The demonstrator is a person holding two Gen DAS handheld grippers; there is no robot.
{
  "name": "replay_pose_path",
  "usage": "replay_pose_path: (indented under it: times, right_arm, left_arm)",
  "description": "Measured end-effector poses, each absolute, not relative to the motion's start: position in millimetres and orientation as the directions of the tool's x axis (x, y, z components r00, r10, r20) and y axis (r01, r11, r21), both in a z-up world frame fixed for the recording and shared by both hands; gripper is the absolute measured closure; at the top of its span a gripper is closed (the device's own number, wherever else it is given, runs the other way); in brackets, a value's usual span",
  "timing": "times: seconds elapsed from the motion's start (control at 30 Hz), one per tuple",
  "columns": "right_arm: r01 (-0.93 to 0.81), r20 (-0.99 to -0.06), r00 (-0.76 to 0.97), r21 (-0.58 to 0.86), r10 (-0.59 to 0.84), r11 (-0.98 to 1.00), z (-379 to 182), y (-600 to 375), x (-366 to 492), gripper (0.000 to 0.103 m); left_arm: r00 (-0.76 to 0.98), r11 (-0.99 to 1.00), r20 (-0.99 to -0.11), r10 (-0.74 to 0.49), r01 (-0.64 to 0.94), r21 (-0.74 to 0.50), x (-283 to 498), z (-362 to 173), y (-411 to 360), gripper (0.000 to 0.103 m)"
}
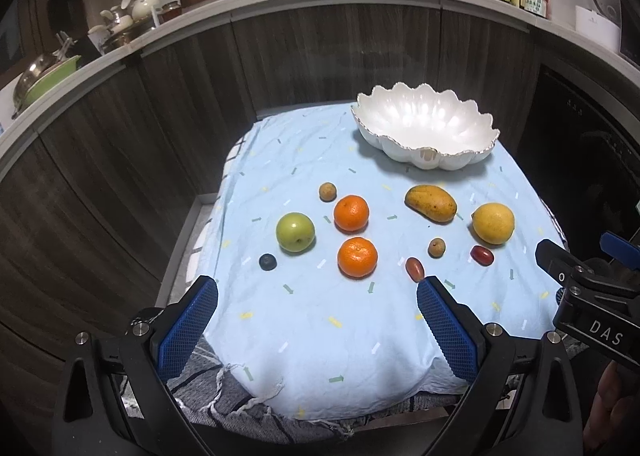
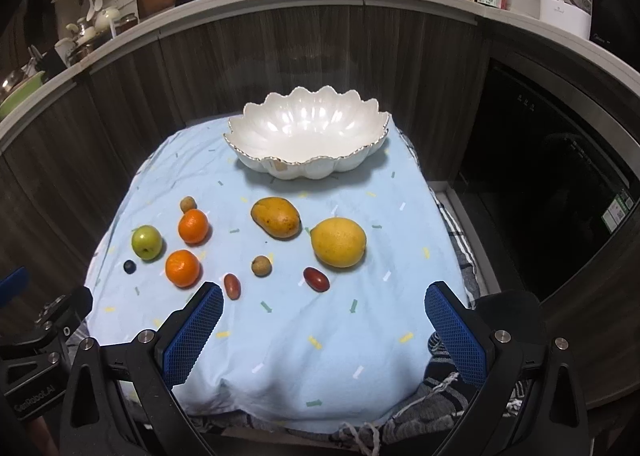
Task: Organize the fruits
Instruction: 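Lower the left tool onto the mandarin while the right tool approaches the red date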
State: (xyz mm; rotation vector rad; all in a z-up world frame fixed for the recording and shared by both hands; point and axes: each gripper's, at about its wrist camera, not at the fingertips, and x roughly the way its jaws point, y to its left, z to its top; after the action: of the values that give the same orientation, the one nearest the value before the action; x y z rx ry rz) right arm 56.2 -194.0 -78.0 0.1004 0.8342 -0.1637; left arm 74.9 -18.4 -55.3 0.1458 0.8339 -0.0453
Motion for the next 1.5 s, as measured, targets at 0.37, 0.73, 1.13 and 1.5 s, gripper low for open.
replay_pose_path:
  times: [0.37,0.73,1.13,1.5]
  right_arm:
    - [0.172,-0.784,0.613,0.014,-0.096,0.985,-105.0,-197.5,86.7,0.01]
    - [0.164,-0.811,0.58,0.018,-0.082,0.986,-131.5,-197.8,115.0,0.024]
    - [0.164,-0.846,0.528,0.018,-0.073,0.986,-162.1,-199.9,130.5,0.036]
    - [0.162,-0.859,0.507,0.011,-0.073,0.987,-179.6,-201.7,139.7,0.043]
  left_arm:
    - [0.619,0.985,-0.786,-0.008,0.141,0.102,107.8,-82.8,-25.3,0.009]
    - [0.593,0.98,-0.805,-0.026,0.175,0.097,138.3,-110.5,-30.8,0.017]
    - [0.577,0.965,-0.813,-0.071,0.247,0.091,158.2,-137.6,-40.7,0.03]
    - [0.531,0.957,-0.843,-0.087,0.281,0.078,170.0,-162.7,-46.6,0.037]
